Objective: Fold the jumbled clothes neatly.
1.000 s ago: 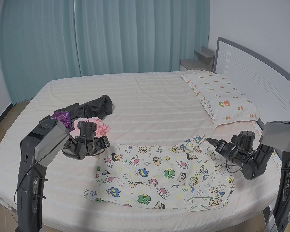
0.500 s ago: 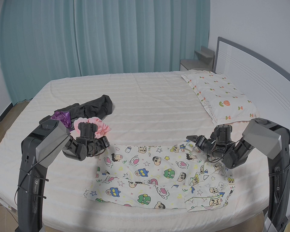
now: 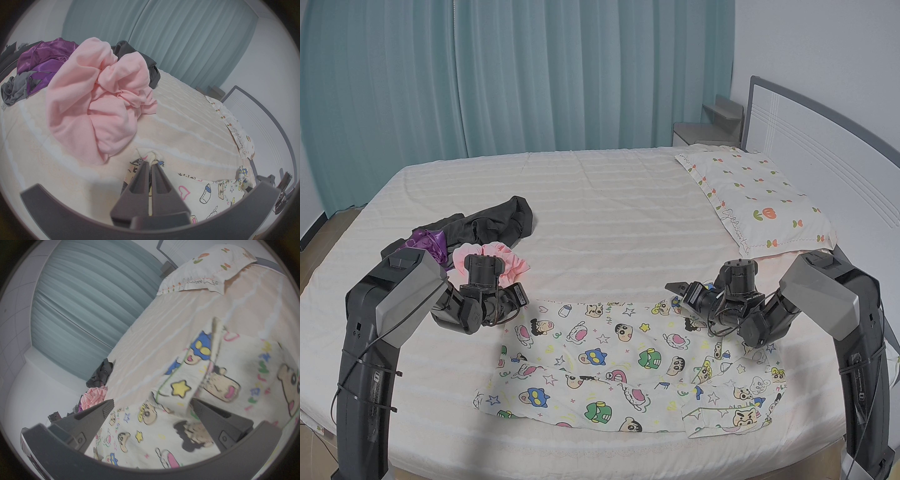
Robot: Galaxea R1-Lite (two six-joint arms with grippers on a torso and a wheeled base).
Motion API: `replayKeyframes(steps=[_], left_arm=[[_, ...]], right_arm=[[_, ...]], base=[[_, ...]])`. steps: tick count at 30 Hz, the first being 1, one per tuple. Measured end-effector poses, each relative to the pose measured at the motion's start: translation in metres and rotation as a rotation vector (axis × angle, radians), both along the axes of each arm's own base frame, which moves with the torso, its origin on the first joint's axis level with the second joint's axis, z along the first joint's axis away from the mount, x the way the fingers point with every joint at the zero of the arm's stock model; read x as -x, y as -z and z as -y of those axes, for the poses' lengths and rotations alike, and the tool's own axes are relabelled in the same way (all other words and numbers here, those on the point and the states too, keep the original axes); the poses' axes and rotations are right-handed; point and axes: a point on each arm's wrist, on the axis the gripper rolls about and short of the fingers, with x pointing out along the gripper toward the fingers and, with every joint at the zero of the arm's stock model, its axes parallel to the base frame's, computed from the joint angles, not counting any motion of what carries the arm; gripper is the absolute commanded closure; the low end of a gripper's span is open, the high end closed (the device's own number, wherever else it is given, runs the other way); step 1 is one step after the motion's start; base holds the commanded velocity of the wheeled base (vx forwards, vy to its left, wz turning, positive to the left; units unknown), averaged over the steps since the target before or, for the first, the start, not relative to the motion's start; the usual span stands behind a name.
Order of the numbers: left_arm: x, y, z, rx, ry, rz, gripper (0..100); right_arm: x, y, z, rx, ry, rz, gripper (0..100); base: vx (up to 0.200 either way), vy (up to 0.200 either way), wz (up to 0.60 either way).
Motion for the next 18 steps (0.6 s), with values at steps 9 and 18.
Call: replayKeyframes(steps=[9, 18], left_arm=[[0.001, 0.001, 0.002, -0.012, -0.012, -0.001, 100], [0.001, 0.002, 0.002, -0.021, -0.026, -0.002, 100]], right_arm=[[-0.047, -0.033, -0.009, -0.042, 0.086, 0.248, 0], [-0.07, -0.031, -0.013, 0.106, 0.123, 0.342, 0]], base=[[0.0, 0.0, 0.0], [0.0, 0.0, 0.0]])
